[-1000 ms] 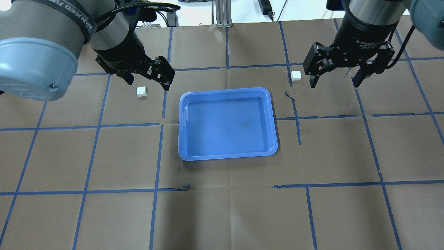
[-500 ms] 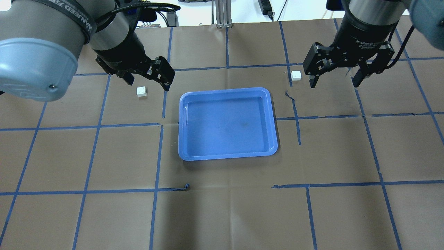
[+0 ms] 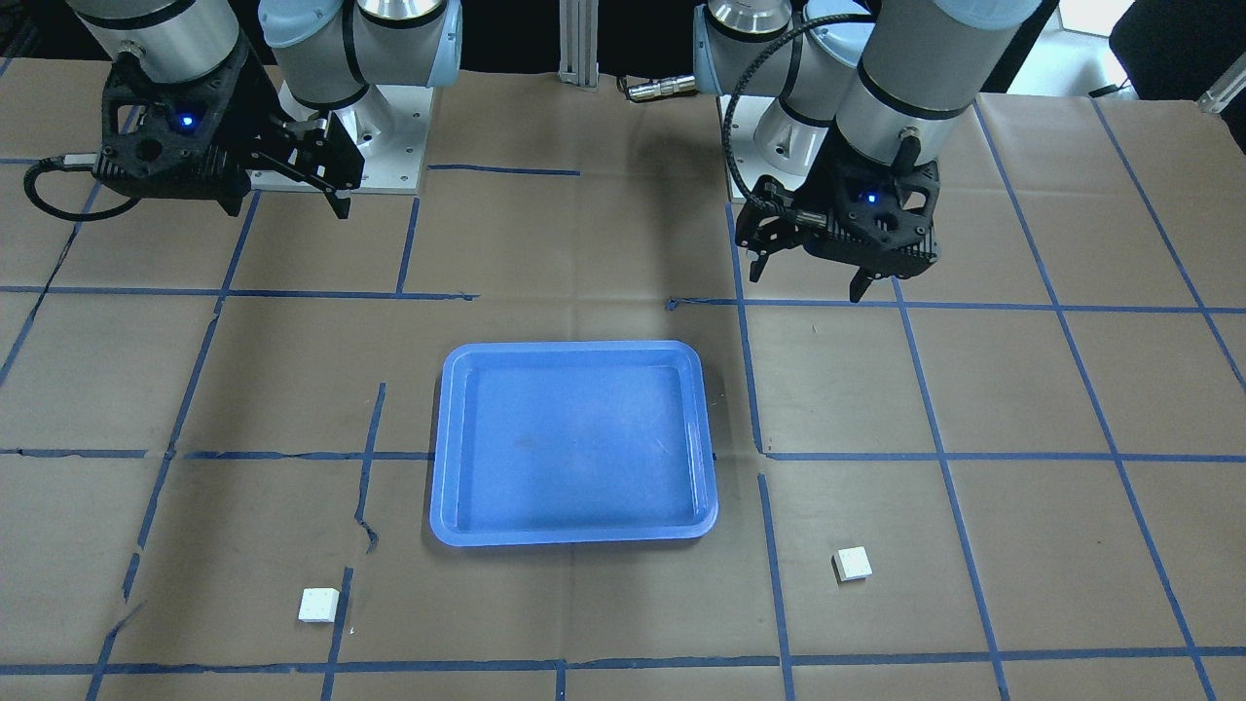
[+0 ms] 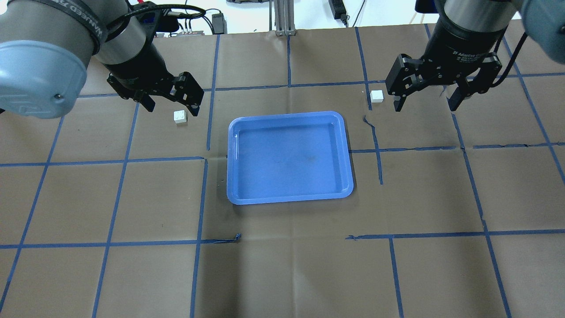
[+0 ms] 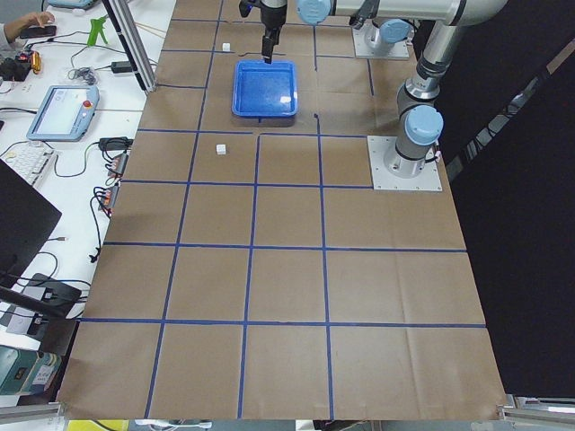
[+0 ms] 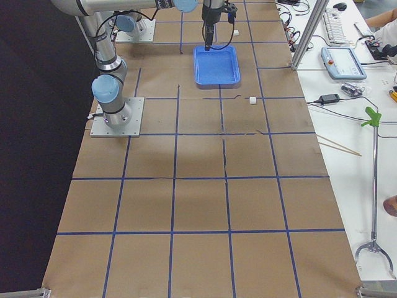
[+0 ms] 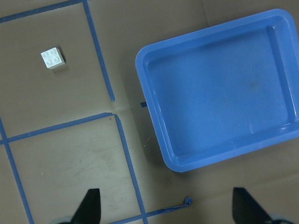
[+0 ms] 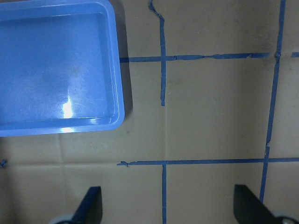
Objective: Assemble white blocks and place on blue tray
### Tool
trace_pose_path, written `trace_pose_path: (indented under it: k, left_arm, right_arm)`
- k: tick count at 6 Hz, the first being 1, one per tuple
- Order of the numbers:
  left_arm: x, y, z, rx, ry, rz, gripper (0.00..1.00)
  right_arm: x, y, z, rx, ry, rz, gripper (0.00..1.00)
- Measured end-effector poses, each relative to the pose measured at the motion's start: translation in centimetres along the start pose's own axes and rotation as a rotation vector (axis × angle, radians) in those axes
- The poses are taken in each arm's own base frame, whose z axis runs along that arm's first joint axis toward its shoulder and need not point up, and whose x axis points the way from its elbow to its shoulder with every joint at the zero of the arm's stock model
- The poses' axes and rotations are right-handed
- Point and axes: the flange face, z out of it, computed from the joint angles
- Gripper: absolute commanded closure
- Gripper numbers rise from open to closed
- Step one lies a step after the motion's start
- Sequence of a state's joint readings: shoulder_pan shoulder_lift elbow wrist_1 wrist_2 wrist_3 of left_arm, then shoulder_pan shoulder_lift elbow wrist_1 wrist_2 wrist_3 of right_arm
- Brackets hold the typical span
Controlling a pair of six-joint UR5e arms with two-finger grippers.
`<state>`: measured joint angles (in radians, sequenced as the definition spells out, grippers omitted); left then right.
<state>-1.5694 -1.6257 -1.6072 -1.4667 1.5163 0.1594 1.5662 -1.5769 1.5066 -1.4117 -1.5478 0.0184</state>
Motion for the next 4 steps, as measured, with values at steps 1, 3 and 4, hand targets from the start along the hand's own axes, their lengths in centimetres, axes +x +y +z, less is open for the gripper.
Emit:
trace_pose_path:
  k: [1, 3, 4]
  left_arm:
    - [-2.7, -1.8, 2.3, -0.033, 0.006, -0.042, 0.01]
    - [-6.5, -5.7, 7.0, -0.043, 0.006, -0.094, 0.01]
    - [-8.8, -7.9, 10.4, -0.012, -0.001, -0.125, 0.01]
  right_arm:
    - [0.0, 0.0, 0.0, 0.001, 0.000, 0.000, 0.00]
    - [0.0, -0.1, -0.1, 0.004, 0.000, -0.001, 0.00]
    - [0.0, -0.1, -0.2, 0.008, 0.000, -0.003, 0.00]
